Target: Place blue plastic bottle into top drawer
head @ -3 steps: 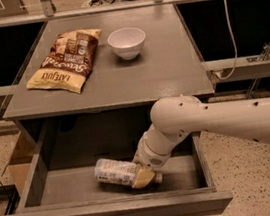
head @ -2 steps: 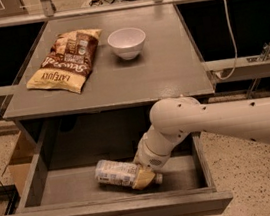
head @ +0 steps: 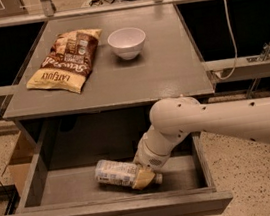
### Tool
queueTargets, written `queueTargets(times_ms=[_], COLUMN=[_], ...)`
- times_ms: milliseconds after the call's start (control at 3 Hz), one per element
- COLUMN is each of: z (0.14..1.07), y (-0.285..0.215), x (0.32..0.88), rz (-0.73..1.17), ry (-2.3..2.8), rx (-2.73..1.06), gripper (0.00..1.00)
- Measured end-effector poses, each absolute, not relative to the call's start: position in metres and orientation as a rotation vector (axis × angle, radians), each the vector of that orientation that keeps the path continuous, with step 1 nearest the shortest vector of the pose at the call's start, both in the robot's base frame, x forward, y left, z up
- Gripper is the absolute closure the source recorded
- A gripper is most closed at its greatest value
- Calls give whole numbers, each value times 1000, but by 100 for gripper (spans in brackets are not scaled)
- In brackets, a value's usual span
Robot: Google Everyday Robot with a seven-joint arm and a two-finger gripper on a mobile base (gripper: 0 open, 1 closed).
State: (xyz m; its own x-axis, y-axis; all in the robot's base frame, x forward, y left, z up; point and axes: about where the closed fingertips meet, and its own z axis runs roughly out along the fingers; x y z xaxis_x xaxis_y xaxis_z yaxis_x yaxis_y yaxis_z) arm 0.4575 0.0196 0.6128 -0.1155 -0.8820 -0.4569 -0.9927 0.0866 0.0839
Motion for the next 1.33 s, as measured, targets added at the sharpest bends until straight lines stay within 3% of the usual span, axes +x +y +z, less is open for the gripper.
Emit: queueTargets(times_ms=[667,1000,1333], z=[613,613,613], y=[20,20,20], x=[457,457,457], rz=[545,545,545], ry=[2080,2080,2080], rx=[-1868,-1868,-1868], gripper=[13,0,0])
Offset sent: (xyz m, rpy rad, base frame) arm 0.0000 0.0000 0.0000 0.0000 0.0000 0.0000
